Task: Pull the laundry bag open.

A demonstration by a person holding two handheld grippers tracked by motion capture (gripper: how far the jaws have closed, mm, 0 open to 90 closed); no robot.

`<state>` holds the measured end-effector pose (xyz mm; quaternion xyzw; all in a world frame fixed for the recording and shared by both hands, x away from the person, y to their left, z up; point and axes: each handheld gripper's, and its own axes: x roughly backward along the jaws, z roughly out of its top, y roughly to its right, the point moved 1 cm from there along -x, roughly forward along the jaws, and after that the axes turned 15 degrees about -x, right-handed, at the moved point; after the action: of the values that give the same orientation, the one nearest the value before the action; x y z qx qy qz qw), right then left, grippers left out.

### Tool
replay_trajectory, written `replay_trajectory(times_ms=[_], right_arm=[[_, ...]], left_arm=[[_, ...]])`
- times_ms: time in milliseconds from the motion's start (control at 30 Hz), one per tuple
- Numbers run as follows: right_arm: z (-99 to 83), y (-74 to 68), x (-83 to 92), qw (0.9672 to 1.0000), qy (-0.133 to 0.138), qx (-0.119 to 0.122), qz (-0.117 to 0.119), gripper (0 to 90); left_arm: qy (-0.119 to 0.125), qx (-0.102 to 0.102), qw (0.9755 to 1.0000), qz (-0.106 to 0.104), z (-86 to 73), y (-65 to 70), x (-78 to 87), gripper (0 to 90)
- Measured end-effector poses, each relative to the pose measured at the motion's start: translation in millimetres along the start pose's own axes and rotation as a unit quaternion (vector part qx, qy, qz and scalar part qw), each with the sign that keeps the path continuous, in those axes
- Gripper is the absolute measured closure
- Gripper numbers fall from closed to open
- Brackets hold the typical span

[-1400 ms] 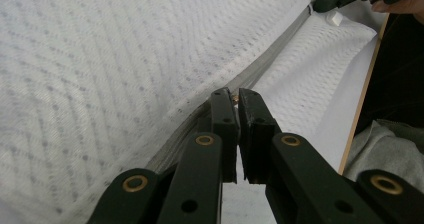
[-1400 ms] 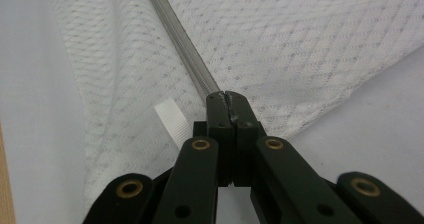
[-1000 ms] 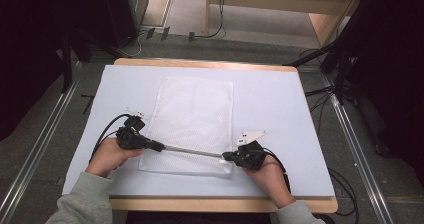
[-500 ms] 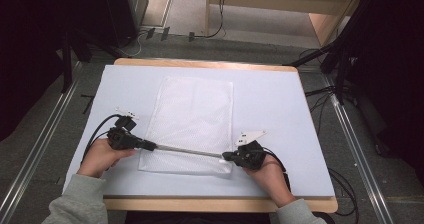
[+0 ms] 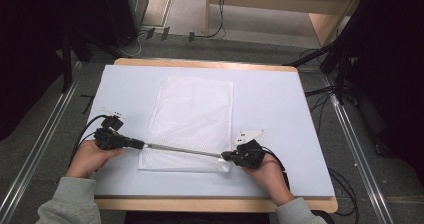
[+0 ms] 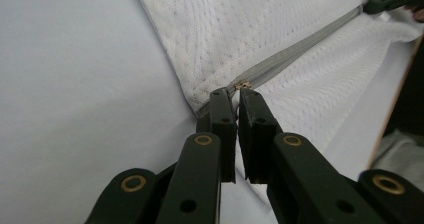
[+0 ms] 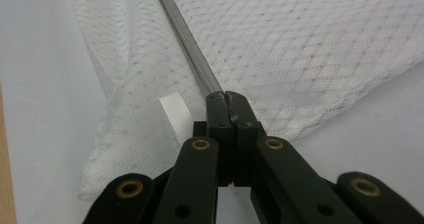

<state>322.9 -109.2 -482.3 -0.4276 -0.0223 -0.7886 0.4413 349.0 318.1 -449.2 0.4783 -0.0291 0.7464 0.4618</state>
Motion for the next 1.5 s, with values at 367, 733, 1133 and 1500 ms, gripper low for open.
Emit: replay_trajectory(times_ms=[367,733,1133,1500], right_arm=[[1.5,0.6,-0.3,1.0,-0.005,-0.002,0.003,90.0],[1.6,0.2,-0.4,1.0,-0.005,-0.002,0.002,90.0],[3.6,2.2,0.6,0.9997,-0.012,-0.018,0.011,87.3],[6.3,2.8,2.3,0.9996,-0.026,-0.006,-0.004,90.0]], left_arm=[[0.003,-0.008,1.0,-0.001,2.6,4.5,-0.6,87.7],[-0.02,-0.016,0.9997,-0.004,6.3,7.5,-16.8,86.2],[-0.014,-0.018,0.9997,-0.013,5.6,8.2,-12.5,86.3],[-0.024,-0.032,0.999,-0.022,6.2,17.8,-14.9,90.0]])
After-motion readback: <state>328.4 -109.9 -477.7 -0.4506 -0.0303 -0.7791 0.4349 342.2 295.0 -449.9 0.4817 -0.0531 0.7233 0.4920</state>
